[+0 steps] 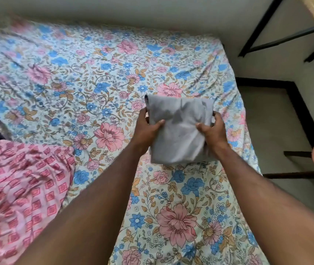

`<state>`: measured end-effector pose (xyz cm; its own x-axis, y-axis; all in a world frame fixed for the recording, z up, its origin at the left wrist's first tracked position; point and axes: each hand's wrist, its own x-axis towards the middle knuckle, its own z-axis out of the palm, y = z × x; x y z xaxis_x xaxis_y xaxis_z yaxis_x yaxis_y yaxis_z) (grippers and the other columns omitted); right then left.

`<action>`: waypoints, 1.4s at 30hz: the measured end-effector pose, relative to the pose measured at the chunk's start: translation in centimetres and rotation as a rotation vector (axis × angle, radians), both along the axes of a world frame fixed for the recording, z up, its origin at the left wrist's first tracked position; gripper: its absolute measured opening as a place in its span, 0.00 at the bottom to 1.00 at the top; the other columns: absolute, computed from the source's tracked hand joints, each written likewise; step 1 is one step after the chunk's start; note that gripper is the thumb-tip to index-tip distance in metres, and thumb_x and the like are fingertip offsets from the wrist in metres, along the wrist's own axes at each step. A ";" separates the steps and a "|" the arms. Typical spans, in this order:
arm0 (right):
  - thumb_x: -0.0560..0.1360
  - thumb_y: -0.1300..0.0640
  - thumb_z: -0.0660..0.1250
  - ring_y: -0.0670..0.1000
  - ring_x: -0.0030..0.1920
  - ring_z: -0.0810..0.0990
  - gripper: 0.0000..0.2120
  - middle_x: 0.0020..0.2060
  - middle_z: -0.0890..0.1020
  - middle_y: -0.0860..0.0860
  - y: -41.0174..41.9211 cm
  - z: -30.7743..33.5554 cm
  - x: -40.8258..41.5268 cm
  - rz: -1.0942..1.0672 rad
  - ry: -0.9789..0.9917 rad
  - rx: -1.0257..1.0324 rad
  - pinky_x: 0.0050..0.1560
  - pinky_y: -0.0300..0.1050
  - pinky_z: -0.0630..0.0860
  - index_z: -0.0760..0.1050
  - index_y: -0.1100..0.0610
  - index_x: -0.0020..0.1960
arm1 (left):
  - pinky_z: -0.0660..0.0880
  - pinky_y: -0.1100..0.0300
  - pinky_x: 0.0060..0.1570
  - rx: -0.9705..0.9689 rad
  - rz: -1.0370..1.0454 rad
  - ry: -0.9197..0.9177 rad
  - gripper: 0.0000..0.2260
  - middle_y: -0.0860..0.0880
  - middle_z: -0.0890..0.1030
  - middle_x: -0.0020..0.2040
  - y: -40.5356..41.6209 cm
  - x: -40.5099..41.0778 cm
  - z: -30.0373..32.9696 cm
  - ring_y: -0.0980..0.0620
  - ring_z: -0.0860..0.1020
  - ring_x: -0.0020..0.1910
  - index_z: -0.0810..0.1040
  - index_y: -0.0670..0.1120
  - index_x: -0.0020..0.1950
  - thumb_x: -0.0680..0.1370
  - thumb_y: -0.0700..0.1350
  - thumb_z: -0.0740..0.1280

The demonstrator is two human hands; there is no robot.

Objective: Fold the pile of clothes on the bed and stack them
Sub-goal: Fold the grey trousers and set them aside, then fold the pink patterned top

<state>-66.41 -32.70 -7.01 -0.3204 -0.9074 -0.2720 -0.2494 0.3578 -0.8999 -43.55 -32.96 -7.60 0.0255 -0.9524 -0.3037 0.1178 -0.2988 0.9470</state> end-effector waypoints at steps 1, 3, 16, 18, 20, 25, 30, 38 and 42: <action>0.76 0.63 0.73 0.52 0.51 0.82 0.32 0.62 0.80 0.56 -0.1 -0.3 -0.9 -0.012 0.066 0.010 0.51 0.47 0.81 0.62 0.52 0.74 | 0.79 0.41 0.59 -0.006 -0.046 -0.055 0.33 0.43 0.78 0.65 -0.5 -0.9 -0.4 0.43 0.80 0.61 0.66 0.50 0.73 0.73 0.41 0.77; 0.76 0.61 0.74 0.54 0.56 0.80 0.38 0.68 0.76 0.55 0.2 -1.7 -2.4 0.050 0.263 0.057 0.54 0.45 0.77 0.57 0.46 0.76 | 0.77 0.41 0.62 -0.001 -0.140 -0.198 0.37 0.43 0.74 0.70 -0.4 -2.3 -1.5 0.44 0.76 0.66 0.62 0.51 0.77 0.74 0.39 0.77; 0.75 0.55 0.73 0.55 0.66 0.73 0.09 0.65 0.76 0.52 5.3 -4.9 4.6 0.364 0.992 -0.155 0.64 0.55 0.65 0.81 0.52 0.55 | 0.77 0.67 0.41 -0.030 -0.137 -0.565 0.10 0.48 0.82 0.54 7.0 0.6 -4.4 0.54 0.81 0.47 0.81 0.42 0.56 0.77 0.43 0.74; 0.76 0.56 0.71 0.54 0.61 0.75 0.07 0.59 0.79 0.51 6.3 -4.4 7.4 0.424 0.961 -0.201 0.59 0.51 0.66 0.80 0.53 0.53 | 0.78 0.64 0.41 -0.048 -0.127 -0.562 0.06 0.47 0.83 0.47 8.9 2.2 -3.9 0.51 0.82 0.43 0.81 0.42 0.50 0.77 0.43 0.74; 0.76 0.56 0.69 0.55 0.57 0.76 0.06 0.54 0.80 0.51 7.4 -4.1 10.2 0.469 0.916 -0.195 0.56 0.52 0.66 0.80 0.53 0.52 | 0.78 0.65 0.37 -0.034 -0.110 -0.530 0.05 0.45 0.83 0.44 10.9 3.9 -3.3 0.47 0.84 0.41 0.81 0.40 0.48 0.78 0.41 0.73; 0.76 0.56 0.68 0.56 0.55 0.79 0.05 0.52 0.82 0.51 11.8 -4.2 18.1 0.601 0.895 -0.167 0.61 0.58 0.66 0.81 0.52 0.51 | 0.77 0.66 0.34 0.050 -0.011 -0.499 0.05 0.43 0.82 0.42 17.4 11.0 -2.4 0.47 0.83 0.38 0.80 0.38 0.50 0.79 0.41 0.71; 0.77 0.55 0.68 0.58 0.62 0.75 0.08 0.56 0.80 0.51 17.9 -5.0 26.8 0.783 0.868 -0.111 0.62 0.59 0.65 0.80 0.51 0.56 | 0.79 0.61 0.36 0.169 0.084 -0.523 0.05 0.40 0.82 0.42 24.7 20.1 -3.8 0.46 0.83 0.38 0.79 0.39 0.47 0.79 0.41 0.71; 0.77 0.53 0.67 0.56 0.65 0.74 0.13 0.63 0.75 0.50 27.9 -6.1 38.4 1.067 0.859 0.036 0.66 0.60 0.64 0.76 0.48 0.61 | 0.79 0.49 0.35 0.369 0.261 -0.499 0.09 0.48 0.79 0.33 36.5 32.4 -5.9 0.44 0.81 0.35 0.77 0.48 0.39 0.77 0.38 0.72; 0.77 0.53 0.67 0.56 0.65 0.75 0.13 0.63 0.75 0.49 29.6 -6.1 42.5 1.084 0.801 0.110 0.67 0.62 0.64 0.75 0.47 0.62 | 0.80 0.53 0.39 0.420 0.282 -0.497 0.05 0.45 0.81 0.38 39.6 36.6 -5.1 0.44 0.84 0.37 0.78 0.46 0.44 0.78 0.39 0.71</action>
<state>-23.88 -3.05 -13.11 0.4329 -0.7886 -0.4367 -0.8885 -0.2914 -0.3546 -6.92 6.68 -12.72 0.4845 -0.6941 -0.5324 -0.1721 -0.6724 0.7199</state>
